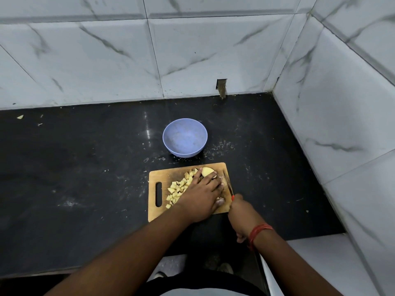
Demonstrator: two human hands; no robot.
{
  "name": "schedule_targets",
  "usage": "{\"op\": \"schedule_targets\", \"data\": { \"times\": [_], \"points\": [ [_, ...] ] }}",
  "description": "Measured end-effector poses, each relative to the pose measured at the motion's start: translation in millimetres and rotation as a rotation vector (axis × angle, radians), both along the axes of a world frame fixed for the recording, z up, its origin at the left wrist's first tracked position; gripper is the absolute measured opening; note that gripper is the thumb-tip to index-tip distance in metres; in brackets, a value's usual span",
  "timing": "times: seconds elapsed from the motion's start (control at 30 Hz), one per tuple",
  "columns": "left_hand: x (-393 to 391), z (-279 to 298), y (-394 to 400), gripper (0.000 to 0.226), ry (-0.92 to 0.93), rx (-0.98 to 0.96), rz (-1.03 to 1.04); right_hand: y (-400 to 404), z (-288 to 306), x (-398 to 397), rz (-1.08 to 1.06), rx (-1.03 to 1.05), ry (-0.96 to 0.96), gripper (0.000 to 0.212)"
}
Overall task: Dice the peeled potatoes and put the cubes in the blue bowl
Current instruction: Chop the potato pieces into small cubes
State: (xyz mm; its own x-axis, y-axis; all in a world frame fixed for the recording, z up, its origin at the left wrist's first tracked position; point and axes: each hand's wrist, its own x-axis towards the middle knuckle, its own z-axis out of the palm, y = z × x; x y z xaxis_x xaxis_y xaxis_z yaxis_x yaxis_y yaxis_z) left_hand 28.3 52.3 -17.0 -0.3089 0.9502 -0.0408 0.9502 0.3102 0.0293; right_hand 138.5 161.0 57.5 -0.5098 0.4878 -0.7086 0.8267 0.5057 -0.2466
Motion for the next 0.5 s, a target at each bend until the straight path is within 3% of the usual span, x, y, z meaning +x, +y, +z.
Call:
{"op": "schedule_targets", "data": {
  "times": [0.4,0.5],
  "points": [
    [-0.1,1.7,0.6,0.066,0.001,0.012,-0.007,2.1,-7.6,-25.1,-0.124,-0.023,-0.074,0.043],
    [1.7,3.1,1.0,0.07,-0.002,-0.002,0.0,4.9,-2.1,-31.3,-0.123,-0.035,0.076,0.041]
  ]
}}
